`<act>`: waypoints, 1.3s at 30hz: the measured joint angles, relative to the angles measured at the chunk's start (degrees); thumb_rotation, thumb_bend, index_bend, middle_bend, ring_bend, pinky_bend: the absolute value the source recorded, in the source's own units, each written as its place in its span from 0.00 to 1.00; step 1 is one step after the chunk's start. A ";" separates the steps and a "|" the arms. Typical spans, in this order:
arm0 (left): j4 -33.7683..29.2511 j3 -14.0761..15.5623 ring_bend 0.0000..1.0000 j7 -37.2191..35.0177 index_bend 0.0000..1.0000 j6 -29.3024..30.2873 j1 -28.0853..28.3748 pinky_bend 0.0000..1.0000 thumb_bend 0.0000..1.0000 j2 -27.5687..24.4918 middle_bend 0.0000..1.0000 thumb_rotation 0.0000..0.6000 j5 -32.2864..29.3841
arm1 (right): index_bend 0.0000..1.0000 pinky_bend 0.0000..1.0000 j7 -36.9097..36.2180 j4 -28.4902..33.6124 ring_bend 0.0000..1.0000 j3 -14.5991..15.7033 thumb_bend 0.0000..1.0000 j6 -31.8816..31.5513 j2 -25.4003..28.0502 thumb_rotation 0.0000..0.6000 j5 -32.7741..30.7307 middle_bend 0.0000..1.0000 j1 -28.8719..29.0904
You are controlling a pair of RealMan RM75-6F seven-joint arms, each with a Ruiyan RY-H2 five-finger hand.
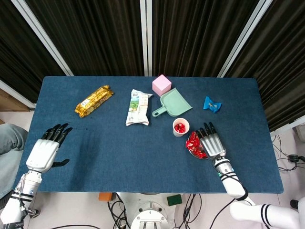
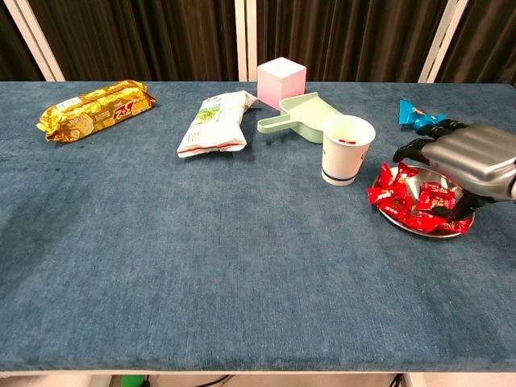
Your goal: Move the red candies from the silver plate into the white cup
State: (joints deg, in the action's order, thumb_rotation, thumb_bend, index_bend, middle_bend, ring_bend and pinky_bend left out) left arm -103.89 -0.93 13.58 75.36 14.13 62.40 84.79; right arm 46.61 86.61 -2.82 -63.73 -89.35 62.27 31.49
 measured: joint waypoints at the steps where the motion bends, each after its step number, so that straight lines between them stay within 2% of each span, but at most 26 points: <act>1: 0.02 0.01 0.00 -0.04 0.10 -0.03 0.01 0.14 0.03 0.00 0.03 1.00 0.01 | 0.20 0.00 0.38 -0.19 0.00 -0.02 0.30 0.19 -0.24 1.00 -0.34 0.18 0.14; 14: -0.03 0.12 0.01 0.06 0.10 -0.24 0.11 0.14 0.03 0.04 0.03 1.00 0.18 | 0.38 0.00 0.99 -1.27 0.00 0.55 0.33 -1.00 -1.02 1.00 0.01 0.27 -0.14; 20: -0.06 0.09 0.01 0.23 0.10 -0.31 0.14 0.14 0.03 0.10 0.03 1.00 0.05 | 0.43 0.00 1.14 -1.84 0.00 0.65 0.35 -1.29 -1.35 1.00 0.27 0.32 -0.23; 30: 0.07 0.06 0.00 0.16 0.10 -0.57 0.29 0.14 0.03 0.12 0.03 1.00 -0.11 | 0.45 0.00 2.09 -2.20 0.00 0.67 0.40 -0.95 -1.60 1.00 -0.48 0.34 -0.18; 39: 0.06 0.07 0.01 0.18 0.10 -0.60 0.31 0.14 0.03 0.11 0.03 1.00 -0.13 | 0.52 0.00 2.31 -2.94 0.01 0.69 0.44 -1.51 -2.19 1.00 -0.16 0.40 -0.29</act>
State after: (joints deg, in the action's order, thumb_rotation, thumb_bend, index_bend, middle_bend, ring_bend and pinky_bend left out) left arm -103.84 -0.86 13.76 74.76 14.44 62.51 84.66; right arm 48.92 83.67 -2.13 -65.25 -91.54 62.11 31.20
